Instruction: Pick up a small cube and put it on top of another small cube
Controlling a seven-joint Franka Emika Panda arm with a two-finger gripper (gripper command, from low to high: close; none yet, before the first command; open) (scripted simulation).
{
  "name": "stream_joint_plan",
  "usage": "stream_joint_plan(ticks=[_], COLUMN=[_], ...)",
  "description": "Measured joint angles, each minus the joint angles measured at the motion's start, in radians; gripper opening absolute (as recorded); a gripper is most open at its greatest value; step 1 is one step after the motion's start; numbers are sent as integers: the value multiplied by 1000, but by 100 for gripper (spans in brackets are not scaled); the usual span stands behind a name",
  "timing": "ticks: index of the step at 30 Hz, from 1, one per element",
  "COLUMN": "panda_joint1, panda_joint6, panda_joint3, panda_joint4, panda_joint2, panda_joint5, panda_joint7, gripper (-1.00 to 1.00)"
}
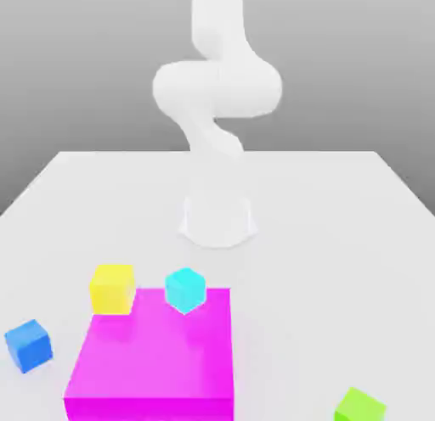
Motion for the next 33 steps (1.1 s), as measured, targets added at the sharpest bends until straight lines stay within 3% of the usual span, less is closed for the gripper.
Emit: stream_joint_plan(ticks=[19, 26, 31, 32, 33], panda_joint1=[-168, -258, -345, -360, -360], panda_joint6=[264, 360, 485, 503, 503], panda_joint3=[-259, -302, -213, -196, -196], panda_joint4=[-102, -139, -109, -104, -104], panda_joint2=[695, 949, 1131, 1155, 1155], panda_joint5=[151, 204, 309, 323, 323], panda_joint7=[-32, -42, -118, -129, -129], gripper=[0, 0, 0, -100, -100])
